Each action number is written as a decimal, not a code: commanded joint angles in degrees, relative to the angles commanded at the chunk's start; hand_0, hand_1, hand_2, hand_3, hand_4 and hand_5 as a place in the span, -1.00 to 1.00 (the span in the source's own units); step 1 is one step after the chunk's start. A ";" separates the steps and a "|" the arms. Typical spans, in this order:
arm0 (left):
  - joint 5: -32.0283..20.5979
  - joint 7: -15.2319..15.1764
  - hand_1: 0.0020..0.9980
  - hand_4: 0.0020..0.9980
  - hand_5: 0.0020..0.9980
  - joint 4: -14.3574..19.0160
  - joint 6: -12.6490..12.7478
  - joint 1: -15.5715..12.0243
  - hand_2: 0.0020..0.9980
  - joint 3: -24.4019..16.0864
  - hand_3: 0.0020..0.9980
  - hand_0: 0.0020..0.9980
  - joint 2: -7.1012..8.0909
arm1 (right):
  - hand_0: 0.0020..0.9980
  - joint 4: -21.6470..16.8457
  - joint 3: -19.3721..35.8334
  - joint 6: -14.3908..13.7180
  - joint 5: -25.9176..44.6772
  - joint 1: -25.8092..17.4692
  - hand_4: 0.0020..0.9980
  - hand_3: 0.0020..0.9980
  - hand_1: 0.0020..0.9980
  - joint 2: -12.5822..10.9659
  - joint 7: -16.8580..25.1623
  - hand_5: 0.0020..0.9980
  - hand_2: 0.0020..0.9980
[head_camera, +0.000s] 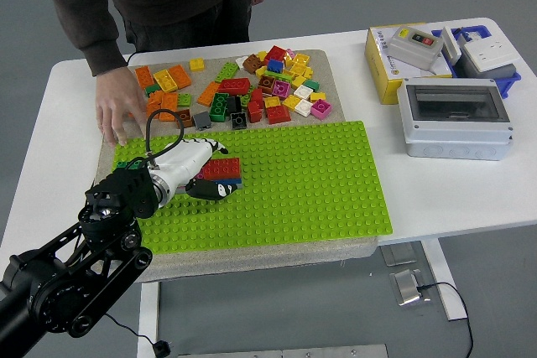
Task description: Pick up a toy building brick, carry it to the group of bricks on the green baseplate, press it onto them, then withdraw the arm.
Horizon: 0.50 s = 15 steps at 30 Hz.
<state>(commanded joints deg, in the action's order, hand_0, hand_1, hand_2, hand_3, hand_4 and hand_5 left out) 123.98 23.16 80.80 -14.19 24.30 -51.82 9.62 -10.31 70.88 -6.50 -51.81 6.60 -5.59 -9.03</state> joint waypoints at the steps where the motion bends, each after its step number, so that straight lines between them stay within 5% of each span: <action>1: -0.02 -0.12 0.98 0.69 0.08 0.02 0.07 -0.01 1.00 -0.04 0.84 0.96 0.01 | 0.26 0.00 0.04 0.00 -0.04 0.00 -0.11 0.24 0.25 0.00 0.00 0.43 0.24; 14: -1.73 -3.81 0.98 0.71 0.10 3.29 3.67 -0.02 0.99 -3.01 0.80 0.96 1.73 | 0.27 0.00 0.46 0.01 -0.59 -0.11 -0.11 0.24 0.25 -0.02 -0.14 0.44 0.24; 15: -2.00 -4.26 0.94 0.54 0.15 4.79 4.44 -0.36 0.86 -4.15 0.31 0.96 2.64 | 0.27 0.00 0.57 0.01 -0.68 -0.17 -0.11 0.24 0.25 -0.05 -0.14 0.43 0.22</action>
<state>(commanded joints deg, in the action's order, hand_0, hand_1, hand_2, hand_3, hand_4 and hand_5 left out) 121.98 18.89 85.59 -9.75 23.94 -55.96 12.26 -10.31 71.45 -6.50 -52.48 6.43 -5.64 -9.16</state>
